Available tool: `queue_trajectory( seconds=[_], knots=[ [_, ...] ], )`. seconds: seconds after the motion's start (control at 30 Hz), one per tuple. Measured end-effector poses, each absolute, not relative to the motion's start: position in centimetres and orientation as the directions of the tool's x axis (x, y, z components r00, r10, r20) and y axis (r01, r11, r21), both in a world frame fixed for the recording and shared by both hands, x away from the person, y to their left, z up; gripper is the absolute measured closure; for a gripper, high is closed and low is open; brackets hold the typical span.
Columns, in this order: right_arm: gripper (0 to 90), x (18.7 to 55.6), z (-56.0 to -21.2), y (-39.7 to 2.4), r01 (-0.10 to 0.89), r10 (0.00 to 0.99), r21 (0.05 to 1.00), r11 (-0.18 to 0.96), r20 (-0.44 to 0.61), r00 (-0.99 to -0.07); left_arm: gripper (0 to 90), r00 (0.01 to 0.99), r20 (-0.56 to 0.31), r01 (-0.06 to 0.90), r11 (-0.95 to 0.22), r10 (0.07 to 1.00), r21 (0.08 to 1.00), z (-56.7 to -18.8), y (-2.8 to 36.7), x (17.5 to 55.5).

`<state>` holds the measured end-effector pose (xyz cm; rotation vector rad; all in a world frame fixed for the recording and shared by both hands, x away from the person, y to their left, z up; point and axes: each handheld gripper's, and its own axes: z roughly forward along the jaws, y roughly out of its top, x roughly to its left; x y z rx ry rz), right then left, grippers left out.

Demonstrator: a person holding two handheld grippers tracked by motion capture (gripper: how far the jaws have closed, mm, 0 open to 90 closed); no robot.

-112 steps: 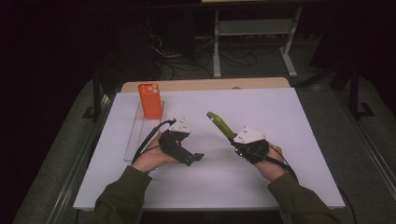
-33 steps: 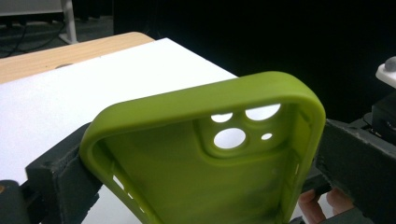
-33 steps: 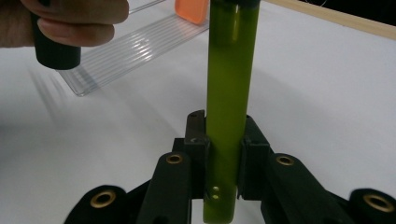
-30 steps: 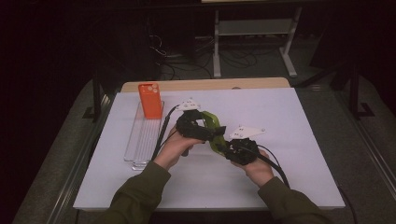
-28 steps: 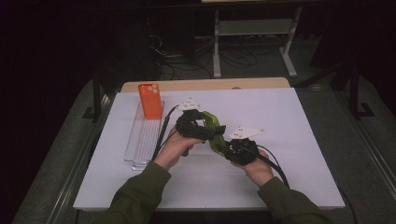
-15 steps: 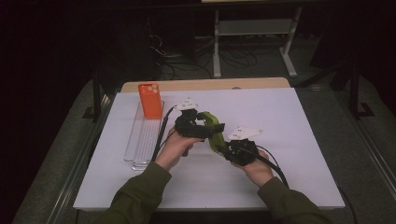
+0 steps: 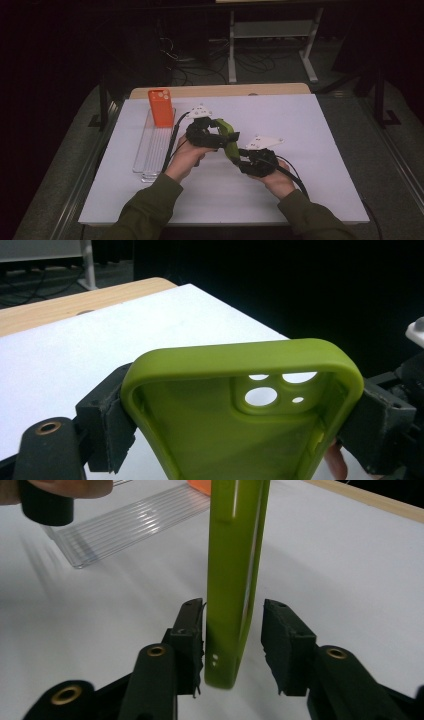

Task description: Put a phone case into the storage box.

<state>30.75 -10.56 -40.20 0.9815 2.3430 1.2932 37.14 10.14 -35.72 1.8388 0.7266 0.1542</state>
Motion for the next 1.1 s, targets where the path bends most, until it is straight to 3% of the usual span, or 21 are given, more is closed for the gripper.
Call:
queue_trajectory(
  seconds=[0.5, 1.1],
  knots=[
    [1.1, 31.0, -40.8, -11.9, 0.458, 0.686, 0.790, 0.408, 0.066, -0.725, 14.5, 0.792, -0.209, 0.398, -0.226, 0.574, 0.889, -35.5, 10.6, 37.2],
    [0.0, 28.6, -42.7, -17.2, 0.463, 0.738, 0.795, 0.392, 0.029, -0.674, 14.4, 0.800, -0.179, 0.381, -0.255, 0.572, 0.888, -35.3, 10.9, 37.2]
  ],
)
